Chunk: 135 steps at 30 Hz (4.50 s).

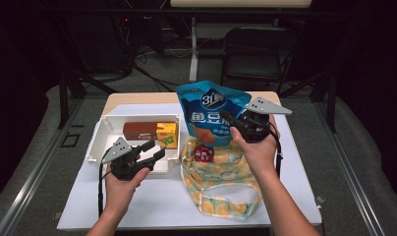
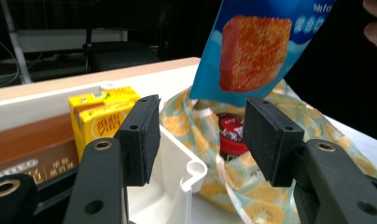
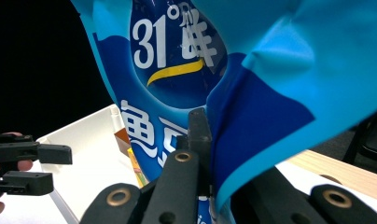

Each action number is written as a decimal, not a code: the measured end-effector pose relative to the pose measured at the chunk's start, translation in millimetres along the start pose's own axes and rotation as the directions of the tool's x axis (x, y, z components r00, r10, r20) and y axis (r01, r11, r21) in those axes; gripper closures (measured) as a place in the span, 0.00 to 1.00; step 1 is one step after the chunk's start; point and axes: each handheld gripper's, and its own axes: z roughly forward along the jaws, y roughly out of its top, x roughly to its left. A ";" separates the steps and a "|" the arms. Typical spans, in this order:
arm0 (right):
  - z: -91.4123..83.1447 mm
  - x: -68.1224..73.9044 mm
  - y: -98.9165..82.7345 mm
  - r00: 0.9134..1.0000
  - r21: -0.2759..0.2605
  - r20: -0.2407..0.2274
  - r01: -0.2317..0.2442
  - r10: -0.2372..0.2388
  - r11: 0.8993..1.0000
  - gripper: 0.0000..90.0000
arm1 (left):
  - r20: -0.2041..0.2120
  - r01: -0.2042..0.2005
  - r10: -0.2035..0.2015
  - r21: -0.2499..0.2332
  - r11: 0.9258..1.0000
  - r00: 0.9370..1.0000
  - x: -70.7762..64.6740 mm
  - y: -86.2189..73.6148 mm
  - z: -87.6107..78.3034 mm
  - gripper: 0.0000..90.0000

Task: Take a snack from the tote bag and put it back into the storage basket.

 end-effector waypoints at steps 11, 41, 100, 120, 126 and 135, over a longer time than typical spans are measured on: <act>3.8 14.4 -1.2 1.000 -0.005 -0.025 -0.005 0.005 1.000 1.00 | -0.001 -0.020 0.020 -0.032 0.999 1.000 -5.2 20.4 7.6 0.51; 20.7 51.2 -1.9 0.995 0.003 -0.102 0.017 -0.016 1.000 1.00 | 0.052 -0.065 0.071 -0.100 0.993 0.996 -18.4 54.6 15.1 0.46; -11.7 29.0 -70.0 1.000 0.084 -0.015 -0.010 0.011 0.996 0.29 | -0.066 0.004 -0.014 -0.147 0.989 0.998 29.7 63.7 -47.6 1.00; -40.6 4.3 -123.4 0.995 0.127 0.066 -0.077 0.069 0.989 0.29 | -0.185 0.028 -0.049 -0.112 0.993 0.981 92.4 38.2 -67.1 1.00; -38.7 5.8 -127.9 0.996 0.140 0.067 -0.076 0.067 0.987 0.29 | -0.188 0.055 -0.077 -0.117 0.992 0.979 110.3 26.5 -65.4 1.00; -37.7 5.5 -130.3 0.995 0.153 0.070 -0.081 0.071 0.985 0.29 | -0.209 0.041 -0.061 -0.098 0.994 0.976 130.4 16.3 -60.1 1.00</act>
